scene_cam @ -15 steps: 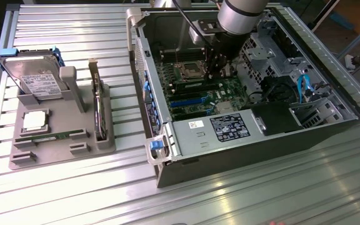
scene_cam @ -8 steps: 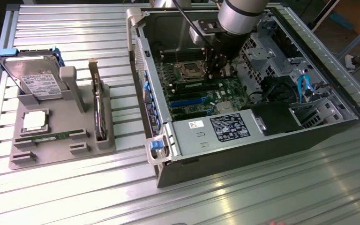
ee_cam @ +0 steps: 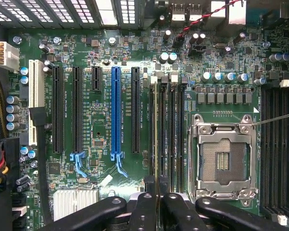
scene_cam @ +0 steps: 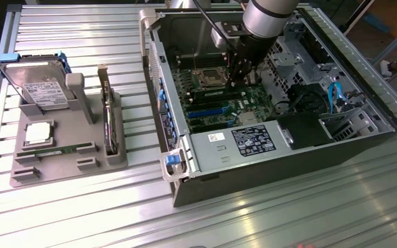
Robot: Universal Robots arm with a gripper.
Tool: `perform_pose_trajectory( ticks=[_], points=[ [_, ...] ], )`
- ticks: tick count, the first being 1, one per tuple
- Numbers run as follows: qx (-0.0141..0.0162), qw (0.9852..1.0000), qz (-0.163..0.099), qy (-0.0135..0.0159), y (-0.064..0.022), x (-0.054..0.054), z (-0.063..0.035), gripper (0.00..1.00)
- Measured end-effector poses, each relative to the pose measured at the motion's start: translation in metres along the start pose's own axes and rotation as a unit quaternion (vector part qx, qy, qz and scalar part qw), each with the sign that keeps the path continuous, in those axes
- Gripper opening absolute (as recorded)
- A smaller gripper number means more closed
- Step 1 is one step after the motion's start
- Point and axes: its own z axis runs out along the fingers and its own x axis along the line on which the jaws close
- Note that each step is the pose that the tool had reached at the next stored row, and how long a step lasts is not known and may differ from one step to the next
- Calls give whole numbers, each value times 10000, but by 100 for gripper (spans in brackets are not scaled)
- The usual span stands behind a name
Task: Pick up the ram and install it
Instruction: 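Insert the ram into the slot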
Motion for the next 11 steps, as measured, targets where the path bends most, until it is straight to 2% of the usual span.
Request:
perform_pose_trajectory(
  ticks=[2,4,5,11],
  points=[
    [0,10000,-1,0,0,0,0,12],
    [-45,10000,1,0,-21,0,-1,12],
    [-56,10000,2,0,-26,0,-1,12],
    [-65,10000,2,0,-31,0,-1,12]
  ],
)
